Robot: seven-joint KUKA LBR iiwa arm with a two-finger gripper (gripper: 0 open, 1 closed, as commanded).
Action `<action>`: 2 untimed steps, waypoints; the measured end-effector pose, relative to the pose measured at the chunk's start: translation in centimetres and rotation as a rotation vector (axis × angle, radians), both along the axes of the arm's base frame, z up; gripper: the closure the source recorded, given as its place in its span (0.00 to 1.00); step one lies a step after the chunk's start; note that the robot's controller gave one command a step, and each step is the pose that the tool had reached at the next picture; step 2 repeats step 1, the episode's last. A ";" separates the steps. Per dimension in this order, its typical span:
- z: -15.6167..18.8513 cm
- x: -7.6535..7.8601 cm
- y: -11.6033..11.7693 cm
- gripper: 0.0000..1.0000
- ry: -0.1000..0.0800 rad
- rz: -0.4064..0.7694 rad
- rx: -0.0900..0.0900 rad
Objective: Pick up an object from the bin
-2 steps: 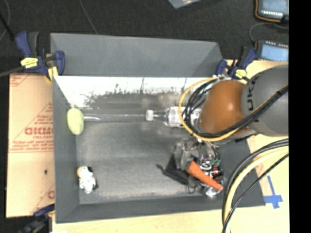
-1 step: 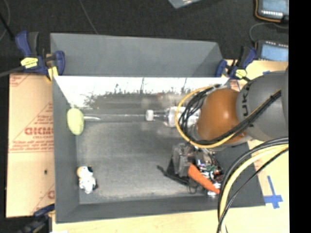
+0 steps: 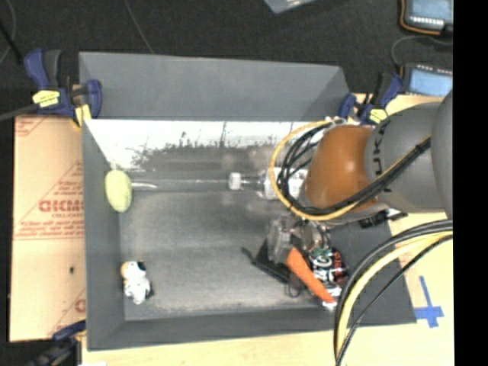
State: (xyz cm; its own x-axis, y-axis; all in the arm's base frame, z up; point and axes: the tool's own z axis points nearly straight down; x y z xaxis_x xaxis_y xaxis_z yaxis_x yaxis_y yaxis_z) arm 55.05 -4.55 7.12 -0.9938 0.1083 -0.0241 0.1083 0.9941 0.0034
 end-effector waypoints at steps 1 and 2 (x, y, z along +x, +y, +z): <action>0.0 0.0 0.0 1.00 0.000 0.000 0.000; 0.0 0.0 0.0 1.00 0.000 0.000 0.000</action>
Offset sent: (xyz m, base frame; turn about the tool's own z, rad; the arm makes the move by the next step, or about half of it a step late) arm 0.0035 0.0049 0.1117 0.0138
